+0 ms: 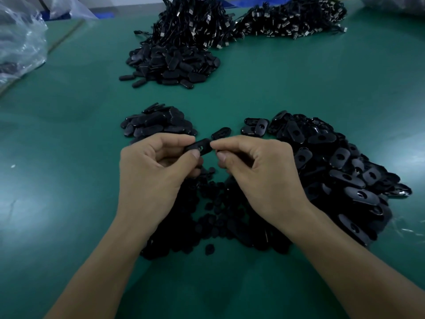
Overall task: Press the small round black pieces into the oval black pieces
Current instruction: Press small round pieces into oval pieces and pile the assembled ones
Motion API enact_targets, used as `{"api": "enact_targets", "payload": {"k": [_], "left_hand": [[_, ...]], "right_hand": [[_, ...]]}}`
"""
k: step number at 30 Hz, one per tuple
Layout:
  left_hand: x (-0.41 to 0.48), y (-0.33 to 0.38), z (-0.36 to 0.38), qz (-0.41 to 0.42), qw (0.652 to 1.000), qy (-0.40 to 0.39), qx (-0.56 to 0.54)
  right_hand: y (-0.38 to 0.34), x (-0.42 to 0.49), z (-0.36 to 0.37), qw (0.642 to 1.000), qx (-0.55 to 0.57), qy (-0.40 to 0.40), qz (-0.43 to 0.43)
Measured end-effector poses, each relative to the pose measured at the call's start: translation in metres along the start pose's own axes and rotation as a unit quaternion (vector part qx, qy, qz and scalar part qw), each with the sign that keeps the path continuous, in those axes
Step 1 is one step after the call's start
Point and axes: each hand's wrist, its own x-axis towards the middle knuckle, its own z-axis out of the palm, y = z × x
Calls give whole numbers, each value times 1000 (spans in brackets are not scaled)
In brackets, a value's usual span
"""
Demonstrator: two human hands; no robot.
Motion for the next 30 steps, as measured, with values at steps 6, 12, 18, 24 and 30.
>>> {"api": "enact_targets", "payload": {"k": [6, 12, 18, 24, 30], "left_hand": [[0, -1, -1, 0, 1000, -6, 12], [-1, -1, 0, 10, 999, -24, 20], [-2, -1, 1, -3, 999, -36, 3], [-2, 0, -2, -18, 999, -33, -32], [-2, 2, -4, -34, 997, -63, -7]], "right_hand": [[0, 1, 1, 999, 30, -13, 33], [-5, -1, 1, 1000, -2, 0, 19], [-7, 0, 0, 999, 2, 20, 29], [-7, 1, 0, 997, 32, 15, 61], [-6, 3, 1, 990, 117, 1, 85]]}}
